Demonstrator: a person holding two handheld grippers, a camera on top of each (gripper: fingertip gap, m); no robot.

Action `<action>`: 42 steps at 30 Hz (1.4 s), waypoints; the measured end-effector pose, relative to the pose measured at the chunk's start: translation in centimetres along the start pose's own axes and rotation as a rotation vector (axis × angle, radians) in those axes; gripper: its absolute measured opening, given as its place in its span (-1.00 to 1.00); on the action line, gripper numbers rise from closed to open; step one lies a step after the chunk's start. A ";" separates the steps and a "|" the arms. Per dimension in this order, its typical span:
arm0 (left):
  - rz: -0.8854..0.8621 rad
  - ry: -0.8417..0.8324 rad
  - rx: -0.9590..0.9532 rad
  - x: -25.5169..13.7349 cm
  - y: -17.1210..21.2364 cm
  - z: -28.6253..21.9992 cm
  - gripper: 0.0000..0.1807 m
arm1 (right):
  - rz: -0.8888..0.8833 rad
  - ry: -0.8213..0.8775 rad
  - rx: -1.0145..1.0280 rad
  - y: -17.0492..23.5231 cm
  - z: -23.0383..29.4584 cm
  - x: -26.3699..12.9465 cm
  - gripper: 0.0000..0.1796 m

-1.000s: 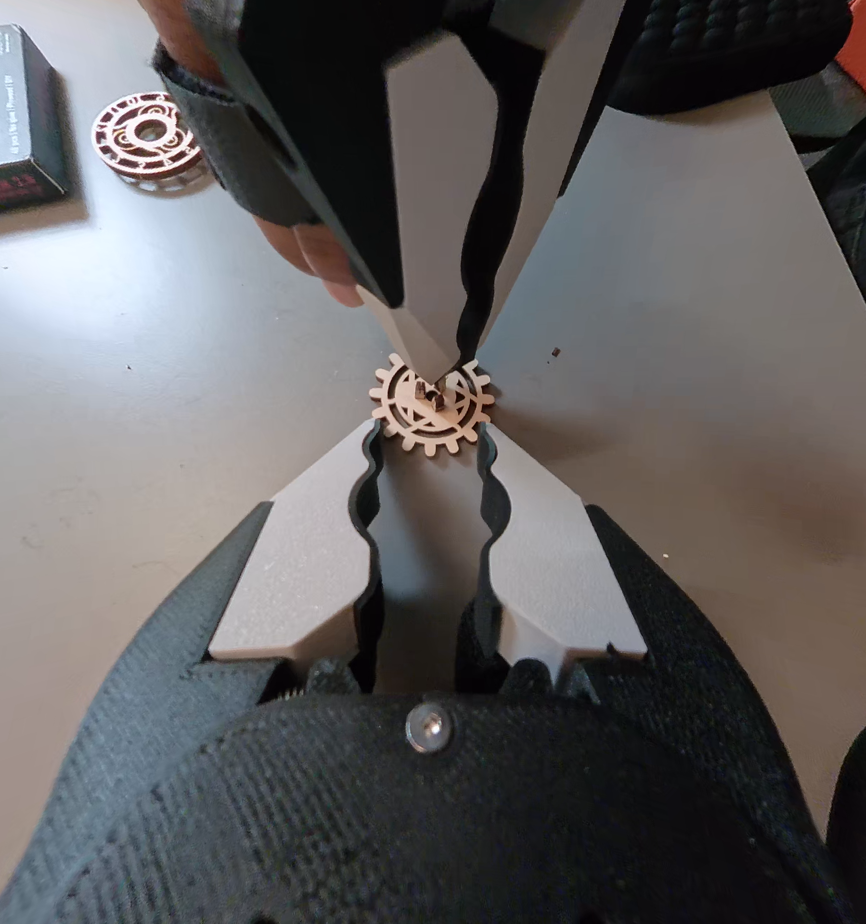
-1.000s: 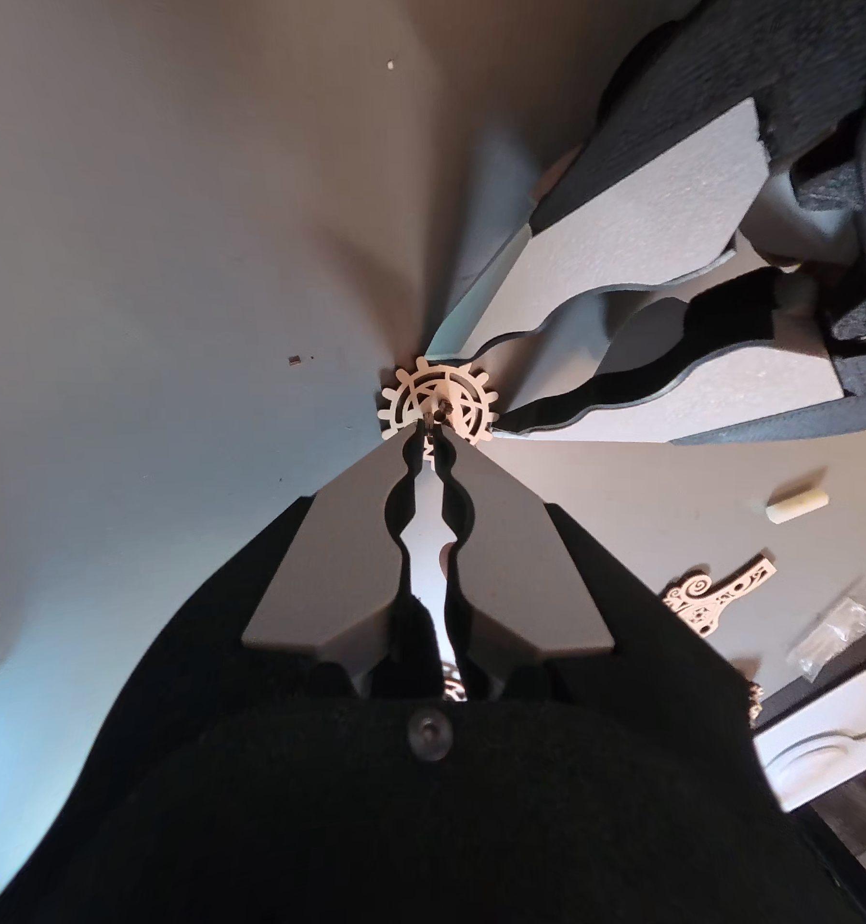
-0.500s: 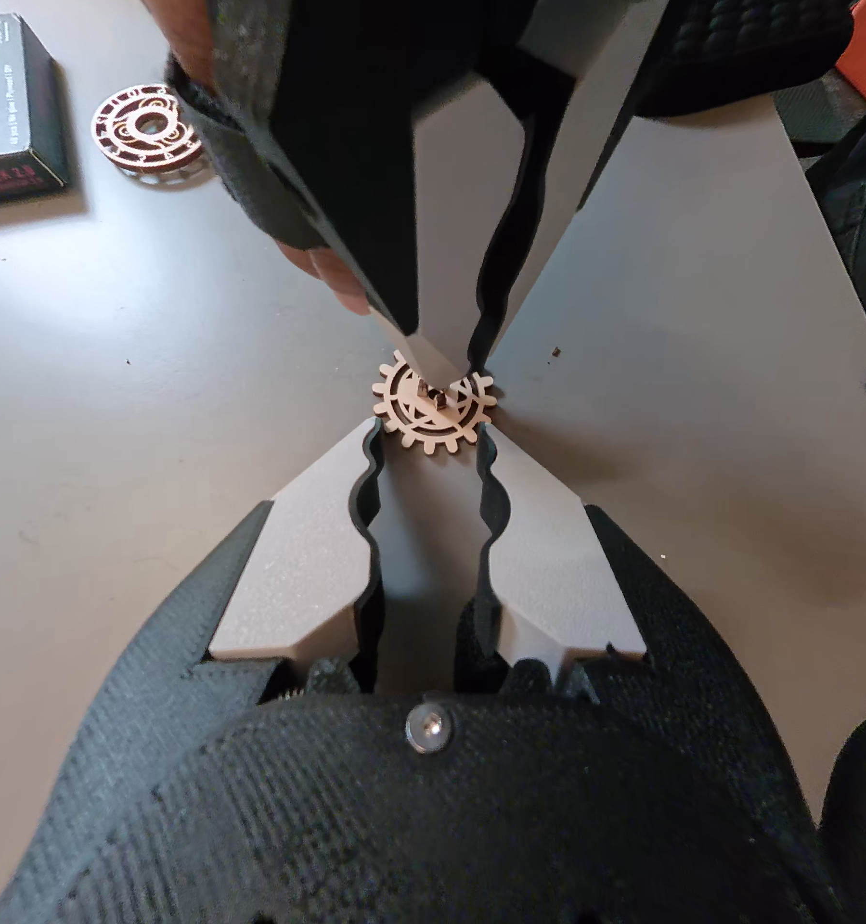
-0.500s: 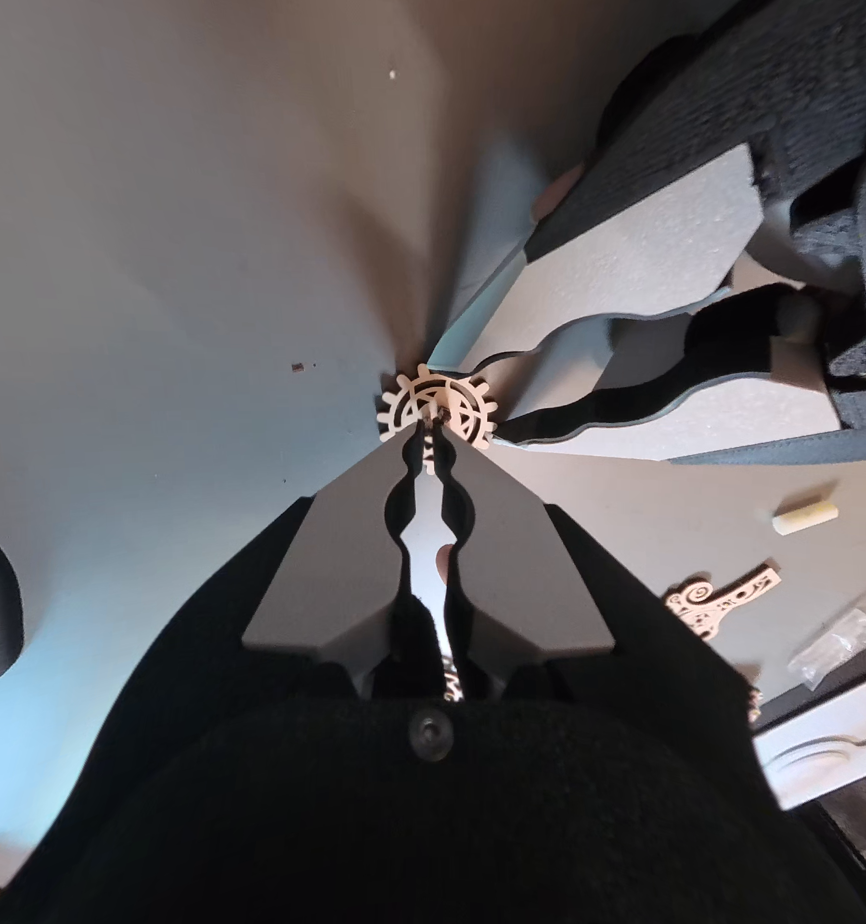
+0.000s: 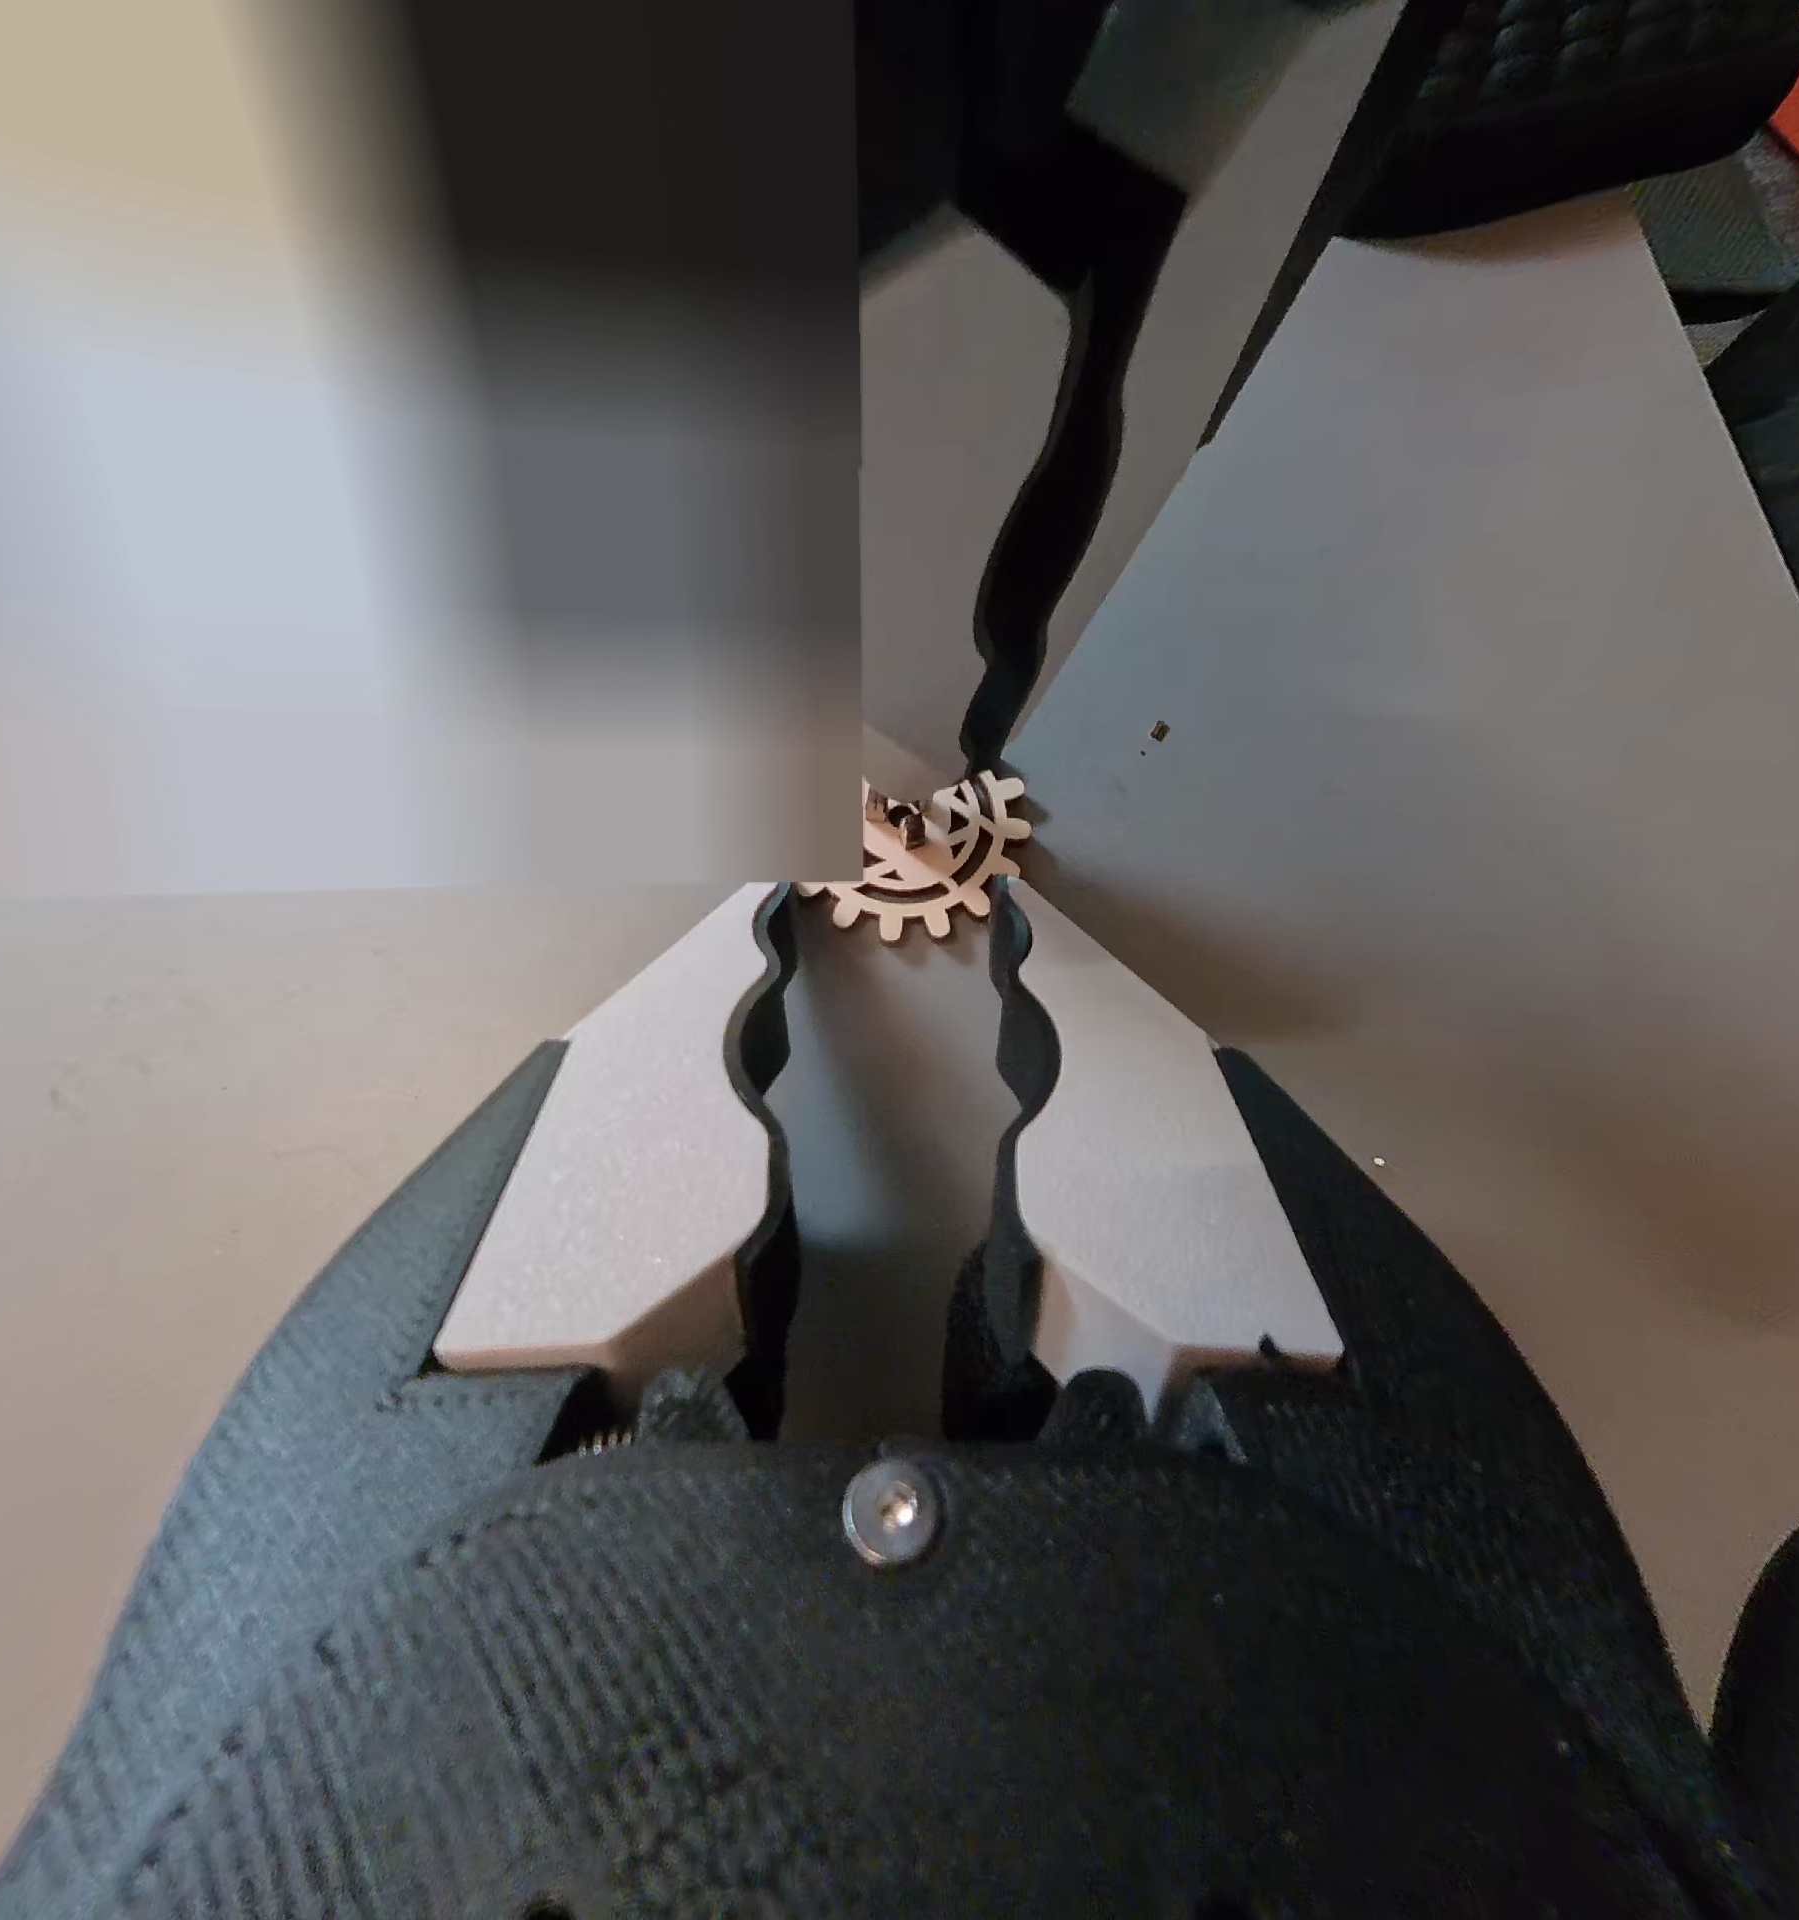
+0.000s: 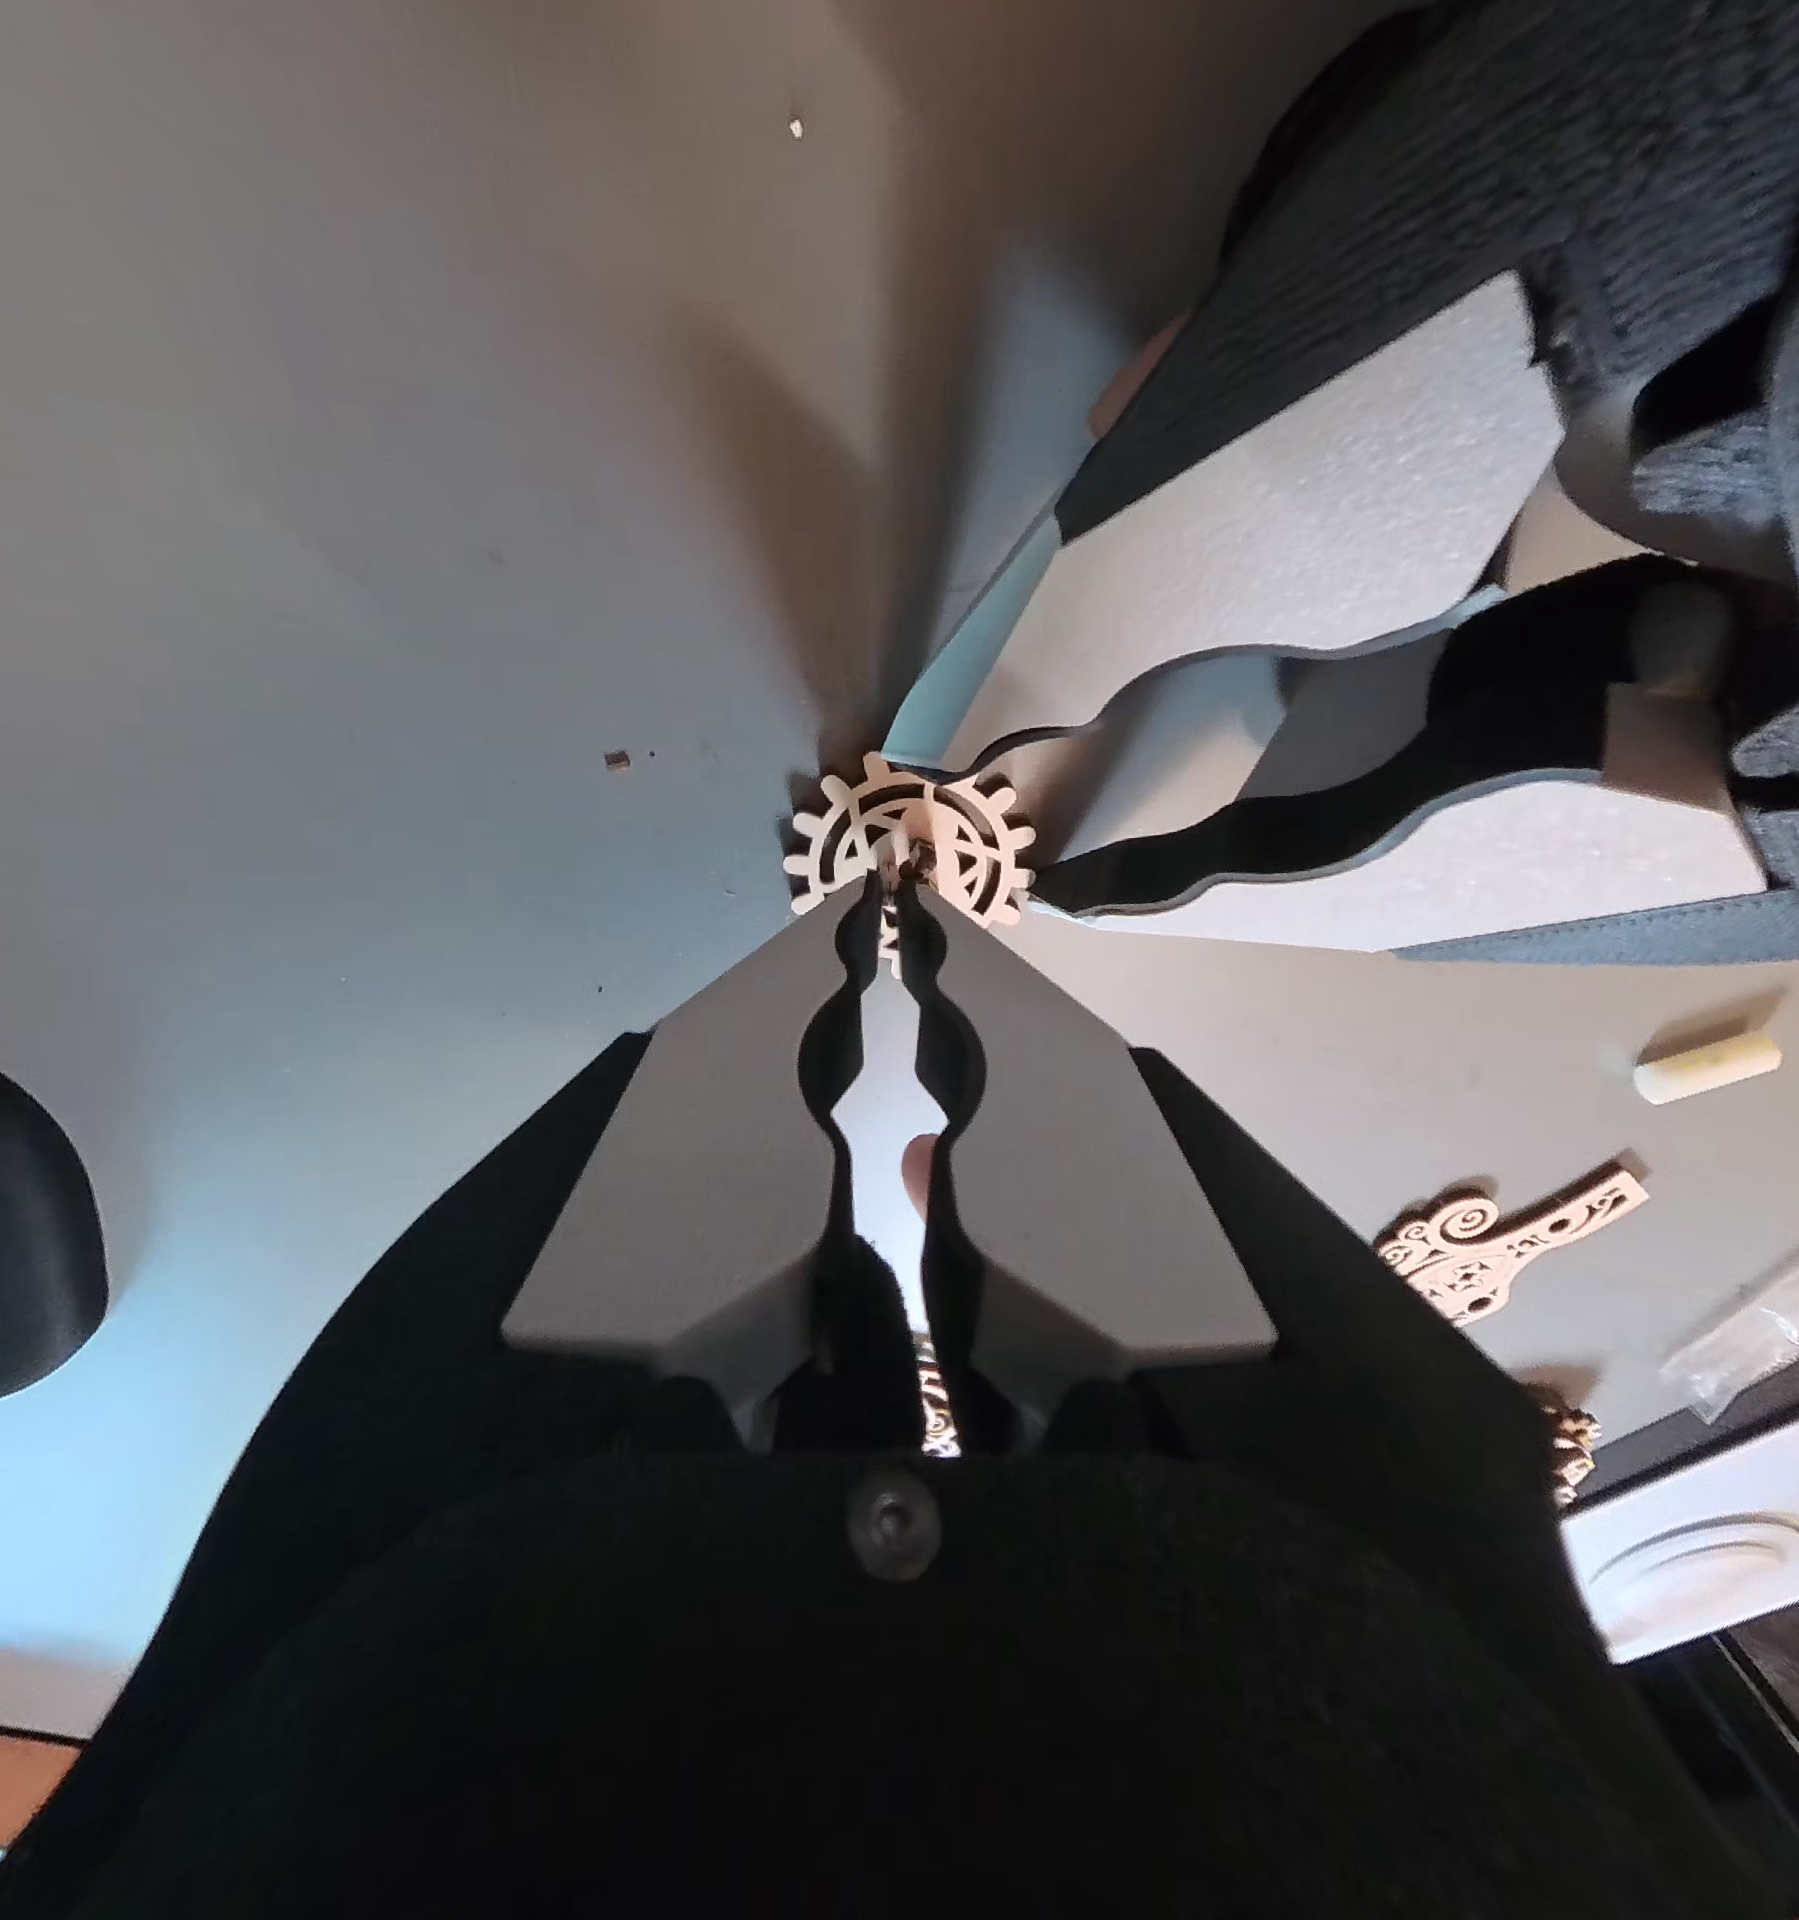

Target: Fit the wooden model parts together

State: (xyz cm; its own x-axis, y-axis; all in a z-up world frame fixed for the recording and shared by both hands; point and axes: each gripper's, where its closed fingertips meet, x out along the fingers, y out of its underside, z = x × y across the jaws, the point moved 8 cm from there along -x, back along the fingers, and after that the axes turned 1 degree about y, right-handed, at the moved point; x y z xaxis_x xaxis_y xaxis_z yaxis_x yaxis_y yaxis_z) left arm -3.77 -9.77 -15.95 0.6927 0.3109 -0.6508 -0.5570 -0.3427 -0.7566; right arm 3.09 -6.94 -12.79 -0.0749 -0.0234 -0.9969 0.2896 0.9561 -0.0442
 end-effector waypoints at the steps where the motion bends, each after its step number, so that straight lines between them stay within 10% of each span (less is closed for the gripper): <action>1: -0.001 0.001 0.000 0.0 0.0 0.0 -0.60 | 0.000 0.002 -0.004 0.0 0.0 0.0 -0.99; 42: -0.005 0.004 -0.011 0.0 0.0 0.0 -0.61 | -0.059 0.068 0.028 0.4 0.5 0.0 -0.98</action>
State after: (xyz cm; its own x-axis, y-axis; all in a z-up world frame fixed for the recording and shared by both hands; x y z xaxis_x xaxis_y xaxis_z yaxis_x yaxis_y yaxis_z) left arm -3.82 -9.75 -15.92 0.6973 0.3092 -0.6467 -0.5485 -0.3506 -0.7591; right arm 3.71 -6.67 -12.81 -0.1572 -0.0585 -0.9858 0.3089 0.9452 -0.1053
